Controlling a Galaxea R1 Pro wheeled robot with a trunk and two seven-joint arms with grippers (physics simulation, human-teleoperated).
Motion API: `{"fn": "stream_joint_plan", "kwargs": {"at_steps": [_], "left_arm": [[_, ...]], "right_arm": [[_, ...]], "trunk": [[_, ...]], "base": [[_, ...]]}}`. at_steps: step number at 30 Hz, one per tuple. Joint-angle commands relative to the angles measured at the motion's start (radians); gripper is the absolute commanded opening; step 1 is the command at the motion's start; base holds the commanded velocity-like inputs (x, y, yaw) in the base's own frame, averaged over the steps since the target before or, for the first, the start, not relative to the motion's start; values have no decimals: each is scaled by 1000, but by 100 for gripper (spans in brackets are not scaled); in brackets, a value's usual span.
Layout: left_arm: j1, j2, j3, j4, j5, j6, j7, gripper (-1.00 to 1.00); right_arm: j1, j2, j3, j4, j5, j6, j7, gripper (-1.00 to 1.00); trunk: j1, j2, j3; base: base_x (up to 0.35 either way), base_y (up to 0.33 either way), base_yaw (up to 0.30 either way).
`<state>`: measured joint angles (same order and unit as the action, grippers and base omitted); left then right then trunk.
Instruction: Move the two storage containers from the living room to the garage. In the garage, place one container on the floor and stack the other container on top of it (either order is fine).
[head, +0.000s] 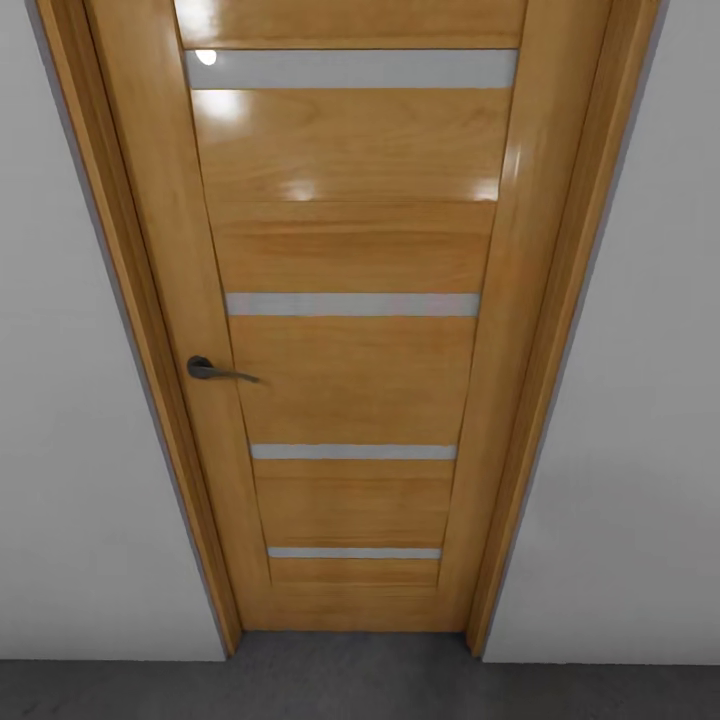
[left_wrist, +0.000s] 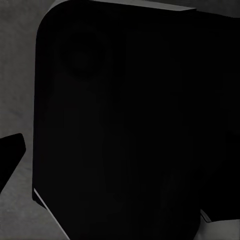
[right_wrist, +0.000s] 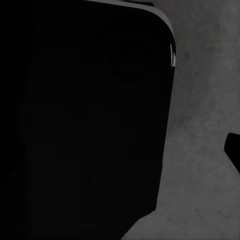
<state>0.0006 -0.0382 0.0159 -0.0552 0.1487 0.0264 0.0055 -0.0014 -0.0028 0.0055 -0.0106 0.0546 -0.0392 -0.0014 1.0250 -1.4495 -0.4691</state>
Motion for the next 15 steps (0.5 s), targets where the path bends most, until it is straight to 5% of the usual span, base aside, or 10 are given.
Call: {"fn": "stream_joint_plan", "kwargs": {"at_steps": [1, 15], "left_arm": [[0, 0, 1, -2, 8, 3, 1, 100], [0, 0, 1, -2, 8, 3, 1, 100]], "right_arm": [[0, 0, 0, 0, 6, -2, 0, 100], [0, 3, 1, 0, 7, -1, 1, 100]], "trunk": [[0, 0, -1], [0, 0, -1]], "base": [[0, 0, -1], [0, 0, 0]]}}
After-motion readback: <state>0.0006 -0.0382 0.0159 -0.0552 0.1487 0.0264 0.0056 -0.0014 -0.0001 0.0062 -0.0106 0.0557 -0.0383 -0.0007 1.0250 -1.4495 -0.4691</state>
